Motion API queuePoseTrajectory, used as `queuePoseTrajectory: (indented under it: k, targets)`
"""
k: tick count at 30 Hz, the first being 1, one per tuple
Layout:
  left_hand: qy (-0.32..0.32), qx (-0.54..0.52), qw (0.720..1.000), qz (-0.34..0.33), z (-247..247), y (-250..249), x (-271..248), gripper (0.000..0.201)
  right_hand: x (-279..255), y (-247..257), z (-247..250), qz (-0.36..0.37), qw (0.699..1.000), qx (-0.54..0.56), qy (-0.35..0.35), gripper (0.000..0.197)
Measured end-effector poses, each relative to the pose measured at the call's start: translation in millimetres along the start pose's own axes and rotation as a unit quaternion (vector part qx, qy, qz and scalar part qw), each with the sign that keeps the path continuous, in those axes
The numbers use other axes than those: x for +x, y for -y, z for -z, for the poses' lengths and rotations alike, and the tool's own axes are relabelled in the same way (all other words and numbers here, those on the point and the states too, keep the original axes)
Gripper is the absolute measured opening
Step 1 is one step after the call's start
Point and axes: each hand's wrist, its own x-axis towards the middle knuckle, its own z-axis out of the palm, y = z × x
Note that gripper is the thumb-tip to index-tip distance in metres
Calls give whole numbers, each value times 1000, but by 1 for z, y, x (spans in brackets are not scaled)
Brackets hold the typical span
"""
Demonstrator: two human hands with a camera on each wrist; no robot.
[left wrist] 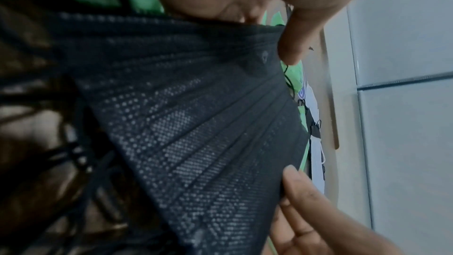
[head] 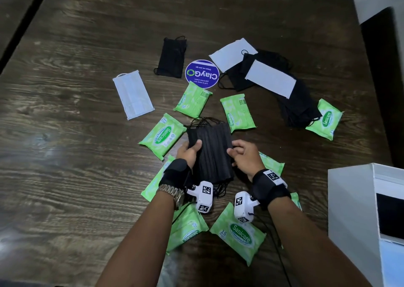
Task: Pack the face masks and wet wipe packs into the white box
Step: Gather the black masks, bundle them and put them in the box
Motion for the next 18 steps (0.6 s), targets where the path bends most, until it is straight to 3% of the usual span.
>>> queuePoseTrajectory:
  k: [3,5,8,13,15,18]
  targets:
    - [-7,-98,993,67,6,5,5,66,-6,4,-4,12,999,37,4,7]
    - [-13,-126,988,84,3,-6,-17,57,-8,7,-9,34,998,31,35,20]
    - [-26,-124,990,68,-1,-17,-39,43,-8,5,-16,62,996,-50,35,42]
    - [-45,-108,993,27,-1,-14,-38,28,-7,-5,-16,17,1000,-7,15,25]
    - [-64,-95,993,17,4,0,-19,36,-8,-5,-15,32,998,-47,-10,33]
    - [-84,-96,992,-2,5,16,5,45,-14,0,-14,117,977,-159,-86,56]
